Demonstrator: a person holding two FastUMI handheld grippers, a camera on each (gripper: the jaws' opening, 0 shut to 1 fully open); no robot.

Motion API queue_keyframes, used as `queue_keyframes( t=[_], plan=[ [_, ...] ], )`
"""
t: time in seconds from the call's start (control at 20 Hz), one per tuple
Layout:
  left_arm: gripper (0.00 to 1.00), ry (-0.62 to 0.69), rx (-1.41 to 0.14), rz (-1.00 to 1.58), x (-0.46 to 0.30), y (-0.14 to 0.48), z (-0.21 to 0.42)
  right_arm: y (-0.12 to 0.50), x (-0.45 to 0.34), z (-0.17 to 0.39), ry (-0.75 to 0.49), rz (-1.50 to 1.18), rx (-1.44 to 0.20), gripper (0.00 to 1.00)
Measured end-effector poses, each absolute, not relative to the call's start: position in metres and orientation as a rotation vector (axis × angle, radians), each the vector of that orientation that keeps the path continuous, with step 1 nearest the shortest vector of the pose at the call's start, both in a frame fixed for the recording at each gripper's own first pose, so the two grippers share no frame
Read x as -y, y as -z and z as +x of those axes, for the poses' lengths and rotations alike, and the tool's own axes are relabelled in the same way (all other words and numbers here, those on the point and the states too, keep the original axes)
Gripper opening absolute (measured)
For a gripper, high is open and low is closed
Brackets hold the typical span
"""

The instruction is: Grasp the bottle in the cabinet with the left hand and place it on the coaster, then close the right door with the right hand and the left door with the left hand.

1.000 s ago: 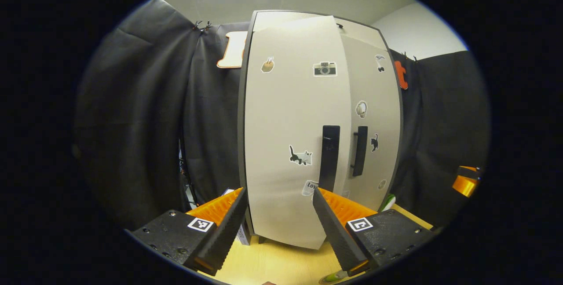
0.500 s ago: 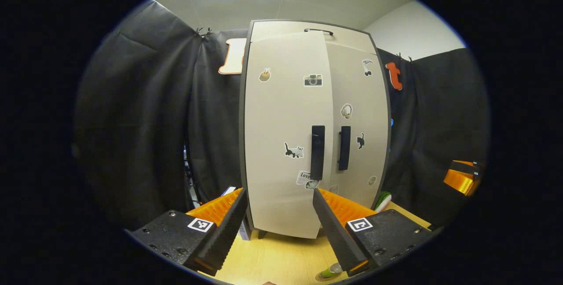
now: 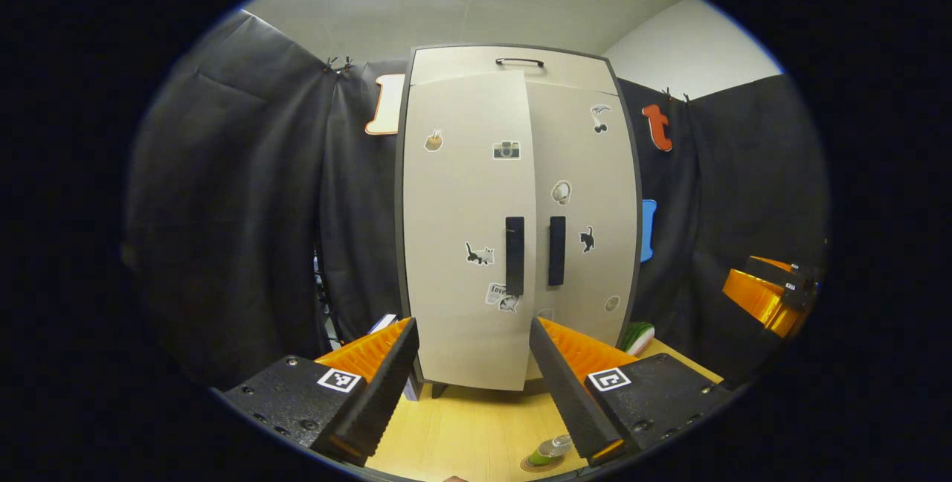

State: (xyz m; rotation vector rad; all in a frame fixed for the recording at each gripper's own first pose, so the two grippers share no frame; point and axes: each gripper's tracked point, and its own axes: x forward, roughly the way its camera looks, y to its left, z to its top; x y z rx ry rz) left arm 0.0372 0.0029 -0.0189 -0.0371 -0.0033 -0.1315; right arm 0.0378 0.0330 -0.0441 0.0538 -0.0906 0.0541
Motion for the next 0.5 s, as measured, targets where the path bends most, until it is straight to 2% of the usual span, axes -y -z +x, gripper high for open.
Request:
queue_keyframes(
  t=[0.2,0.25,0.3,0.35,0.5],
  plan=[
    [0.95,0.133,0.052,-0.054,0.001,0.004,0.037,0.044,-0.037,0.04,-0.083,0.088,0.113,0.89],
    [0.95,0.14,0.057,-0.054,0.003,0.003,0.039,0.046,-0.036,0.04,-0.078,0.073,0.108,0.91],
    [0.95,0.148,0.052,-0.051,0.007,0.006,0.041,0.048,-0.036,0.041,-0.076,0.054,0.106,0.88],
    [0.93,0.153,0.046,-0.049,0.009,0.008,0.042,0.048,-0.036,0.041,-0.075,0.039,0.108,0.91],
    [0.95,0.156,0.044,-0.065,0.009,0.015,0.049,0.047,-0.035,0.043,-0.078,0.036,0.114,0.91]
  ],
)
